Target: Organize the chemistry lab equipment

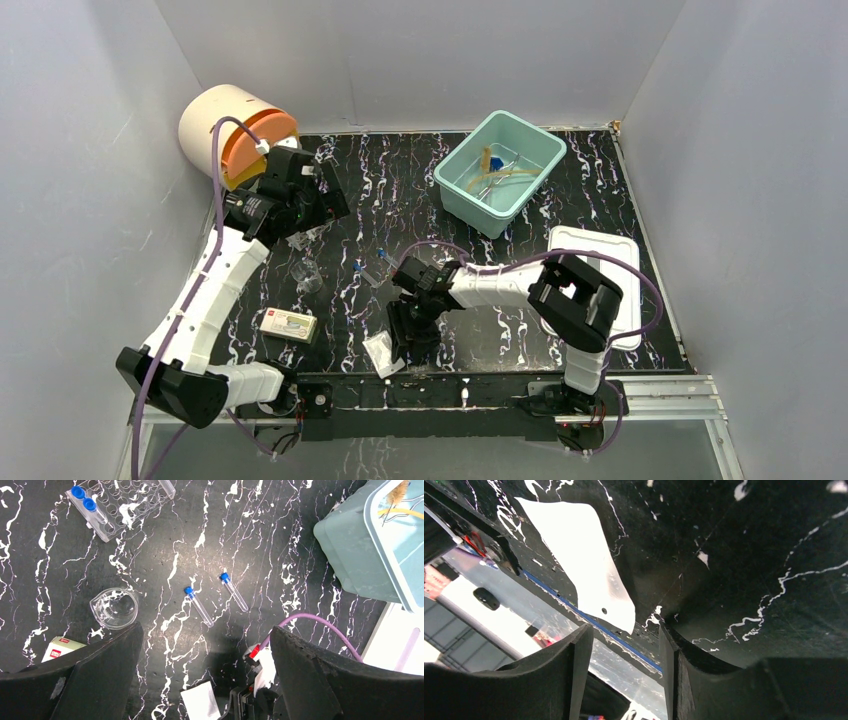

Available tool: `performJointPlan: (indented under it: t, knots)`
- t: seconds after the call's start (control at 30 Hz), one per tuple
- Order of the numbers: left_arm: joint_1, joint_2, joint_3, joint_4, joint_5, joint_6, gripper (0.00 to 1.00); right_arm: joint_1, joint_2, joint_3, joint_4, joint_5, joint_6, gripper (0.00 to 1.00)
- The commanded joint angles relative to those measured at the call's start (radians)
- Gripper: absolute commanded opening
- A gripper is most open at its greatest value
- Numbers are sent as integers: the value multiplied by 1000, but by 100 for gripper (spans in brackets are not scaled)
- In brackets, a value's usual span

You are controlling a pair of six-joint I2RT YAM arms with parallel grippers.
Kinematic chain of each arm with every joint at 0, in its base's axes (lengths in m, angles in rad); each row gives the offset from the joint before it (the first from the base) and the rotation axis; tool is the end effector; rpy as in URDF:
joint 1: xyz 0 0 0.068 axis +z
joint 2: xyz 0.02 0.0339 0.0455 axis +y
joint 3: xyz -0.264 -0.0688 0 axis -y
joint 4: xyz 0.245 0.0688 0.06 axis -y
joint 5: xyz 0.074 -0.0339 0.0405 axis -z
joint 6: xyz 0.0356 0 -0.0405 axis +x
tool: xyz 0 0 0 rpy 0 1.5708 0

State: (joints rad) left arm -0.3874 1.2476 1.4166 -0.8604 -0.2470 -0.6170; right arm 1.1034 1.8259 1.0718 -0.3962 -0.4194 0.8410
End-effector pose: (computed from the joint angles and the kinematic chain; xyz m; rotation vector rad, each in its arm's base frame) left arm 0.2358 -0.0868 0.3950 -0.3877 2.2169 -0.2643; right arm 0.1446 0.3188 0.1477 0.5113 -2.8652 -0.8613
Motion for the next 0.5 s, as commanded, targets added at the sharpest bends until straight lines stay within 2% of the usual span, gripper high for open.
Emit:
performJointPlan:
  t: [0.0, 0.2, 0.47]
  knots:
    - [-13, -17, 19, 10, -15, 3, 98, 15, -20, -46, 40, 54, 129, 58]
    - [-30, -12, 35, 5, -41, 11, 98, 34, 9, -56, 49, 57, 195, 51]
    - [-50, 0, 45, 6, -46, 16, 98, 36, -29, -107, 141, 163, 271, 42]
